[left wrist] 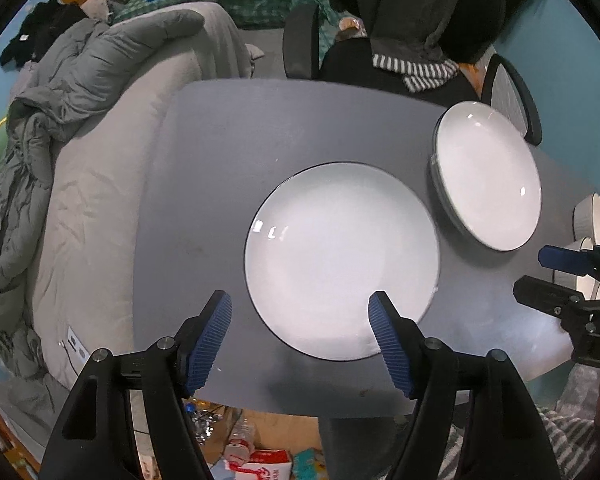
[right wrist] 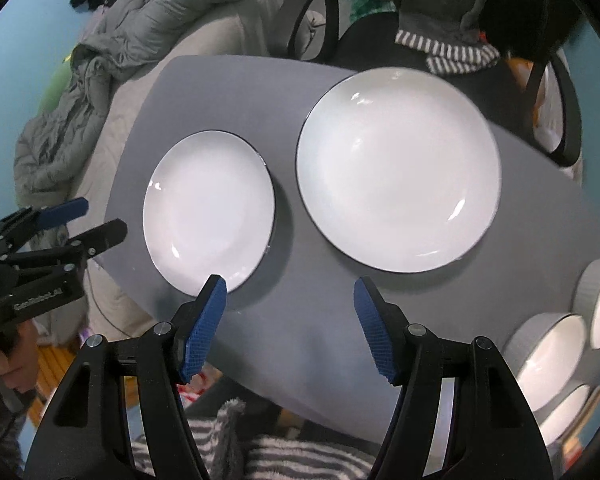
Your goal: Organize plates and bowls
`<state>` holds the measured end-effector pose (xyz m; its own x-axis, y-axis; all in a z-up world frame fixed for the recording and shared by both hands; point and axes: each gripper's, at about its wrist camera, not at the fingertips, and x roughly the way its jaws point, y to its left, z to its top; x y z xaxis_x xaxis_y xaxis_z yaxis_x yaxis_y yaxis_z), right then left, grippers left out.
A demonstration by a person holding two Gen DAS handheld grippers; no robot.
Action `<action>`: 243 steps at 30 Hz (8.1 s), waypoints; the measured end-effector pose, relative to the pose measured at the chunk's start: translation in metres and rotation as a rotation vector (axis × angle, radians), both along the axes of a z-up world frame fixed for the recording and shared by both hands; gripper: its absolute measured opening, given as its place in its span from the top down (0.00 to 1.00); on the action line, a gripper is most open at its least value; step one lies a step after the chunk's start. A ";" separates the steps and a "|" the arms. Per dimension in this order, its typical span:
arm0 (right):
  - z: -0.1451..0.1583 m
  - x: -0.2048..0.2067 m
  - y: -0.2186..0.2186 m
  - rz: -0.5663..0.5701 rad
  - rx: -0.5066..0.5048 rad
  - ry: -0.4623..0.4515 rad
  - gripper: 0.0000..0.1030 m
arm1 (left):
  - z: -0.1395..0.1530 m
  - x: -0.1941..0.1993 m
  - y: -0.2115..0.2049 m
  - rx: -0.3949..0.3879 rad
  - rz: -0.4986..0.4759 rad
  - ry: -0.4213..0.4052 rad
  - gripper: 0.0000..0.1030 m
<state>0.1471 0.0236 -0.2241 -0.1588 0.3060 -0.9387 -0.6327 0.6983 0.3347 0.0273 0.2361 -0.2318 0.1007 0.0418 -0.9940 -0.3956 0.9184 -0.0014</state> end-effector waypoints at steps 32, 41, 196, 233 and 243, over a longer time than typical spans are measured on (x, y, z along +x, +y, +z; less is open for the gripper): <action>-0.077 -0.017 0.037 -0.178 -0.071 0.097 0.36 | -0.093 0.000 0.074 -0.180 -0.107 0.103 0.30; -0.082 -0.016 0.038 -0.211 -0.089 0.082 0.36 | -0.094 0.002 0.081 -0.193 -0.123 0.096 0.30; -0.066 0.119 -0.045 -0.296 -0.093 0.161 0.87 | -0.050 0.159 -0.051 -0.207 -0.250 0.107 0.79; -0.080 0.122 -0.018 -0.313 -0.180 0.273 0.29 | -0.063 0.167 -0.053 -0.193 -0.225 0.125 0.52; -0.074 0.120 -0.022 -0.367 -0.194 0.265 0.28 | -0.059 0.163 -0.054 -0.221 -0.228 0.107 0.44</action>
<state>0.2669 0.0021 -0.2976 -0.3145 0.2105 -0.9256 -0.2437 0.9245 0.2930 0.1902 0.1818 -0.2909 -0.0226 -0.1878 -0.9819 -0.1887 0.9654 -0.1803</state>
